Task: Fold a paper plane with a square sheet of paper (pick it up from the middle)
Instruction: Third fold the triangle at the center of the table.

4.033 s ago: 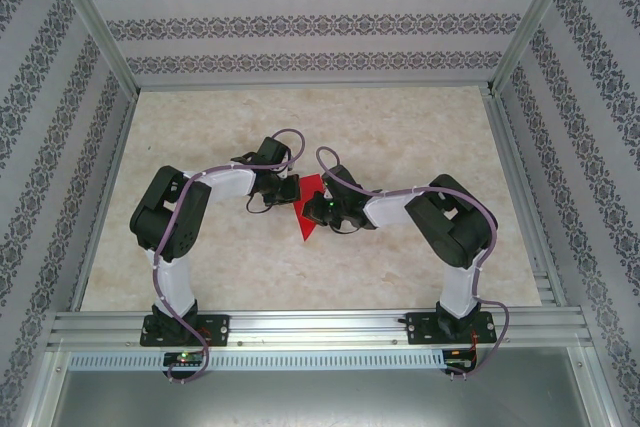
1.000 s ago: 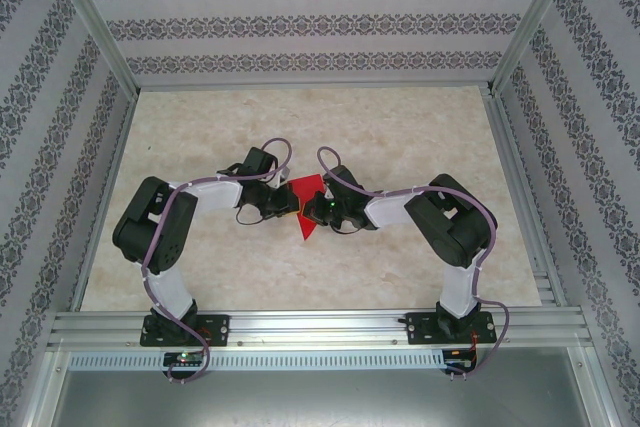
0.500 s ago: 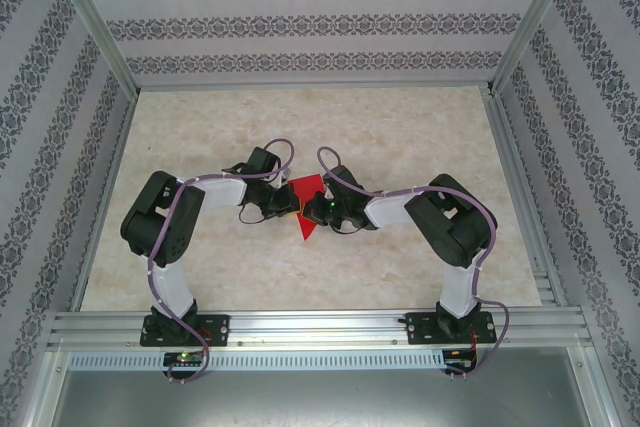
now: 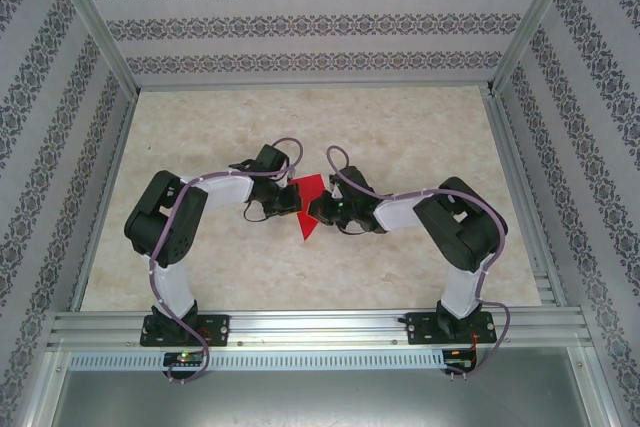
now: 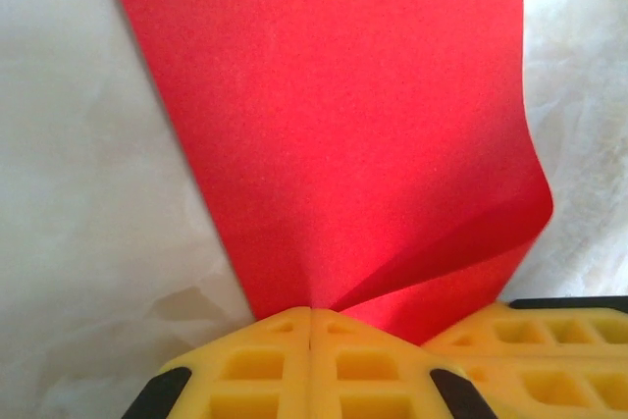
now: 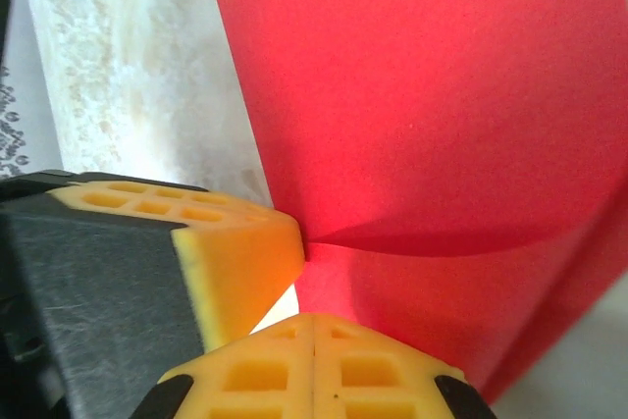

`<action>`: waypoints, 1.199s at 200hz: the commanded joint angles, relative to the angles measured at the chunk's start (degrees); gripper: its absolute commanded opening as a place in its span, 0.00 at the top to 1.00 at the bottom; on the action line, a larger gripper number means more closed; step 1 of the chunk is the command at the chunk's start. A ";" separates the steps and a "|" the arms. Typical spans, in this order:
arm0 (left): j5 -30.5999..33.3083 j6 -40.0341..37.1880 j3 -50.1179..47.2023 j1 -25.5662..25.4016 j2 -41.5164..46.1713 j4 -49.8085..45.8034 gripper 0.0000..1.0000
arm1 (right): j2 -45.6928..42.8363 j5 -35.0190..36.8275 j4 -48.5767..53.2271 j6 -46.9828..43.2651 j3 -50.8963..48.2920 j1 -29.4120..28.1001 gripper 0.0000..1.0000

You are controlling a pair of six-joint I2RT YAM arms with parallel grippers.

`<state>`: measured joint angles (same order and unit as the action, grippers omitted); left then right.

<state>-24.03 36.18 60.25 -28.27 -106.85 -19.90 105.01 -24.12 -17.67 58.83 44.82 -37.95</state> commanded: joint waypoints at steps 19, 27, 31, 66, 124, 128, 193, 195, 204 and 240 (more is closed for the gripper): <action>7.77 -2.73 0.19 -0.65 -3.31 -6.02 1.00 | -1.44 -0.47 -1.22 -1.08 -1.93 2.78 1.00; 8.08 -2.83 0.31 -0.82 -3.45 -6.26 1.00 | -1.09 -0.40 -0.59 -1.32 -1.78 3.12 1.00; 8.25 -2.84 0.46 -0.84 -3.59 -6.39 1.00 | -0.96 -0.33 -0.39 -1.36 -1.75 3.19 1.00; 10.13 -2.93 1.36 -1.21 -4.21 -7.90 1.00 | 0.43 1.24 2.54 -1.96 -1.19 3.55 1.00; 12.21 -3.27 2.15 -1.45 -5.35 -9.28 1.00 | 1.09 3.16 6.66 -1.83 -0.33 4.29 1.00; 12.23 -3.31 2.17 -1.52 -5.43 -9.41 1.00 | 0.65 2.81 6.79 -1.97 -0.11 4.34 1.00; 13.47 -3.84 2.69 -1.97 -6.66 -10.33 1.00 | -0.36 3.88 10.79 -3.72 3.05 6.98 1.00; 13.44 -3.84 2.73 -1.99 -6.72 -10.40 1.00 | -0.23 3.96 10.81 -3.70 3.07 7.07 1.00; 13.40 -3.88 2.71 -2.05 -6.81 -10.41 1.00 | 0.23 4.48 11.24 -3.55 3.08 7.36 1.00; 13.69 -3.84 2.65 -2.09 -6.89 -10.54 1.00 | 1.36 7.16 15.06 -4.04 3.73 8.74 1.00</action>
<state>-19.16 33.80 65.06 -30.15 -108.73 -26.55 104.64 -21.04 -6.74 55.92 47.27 -30.24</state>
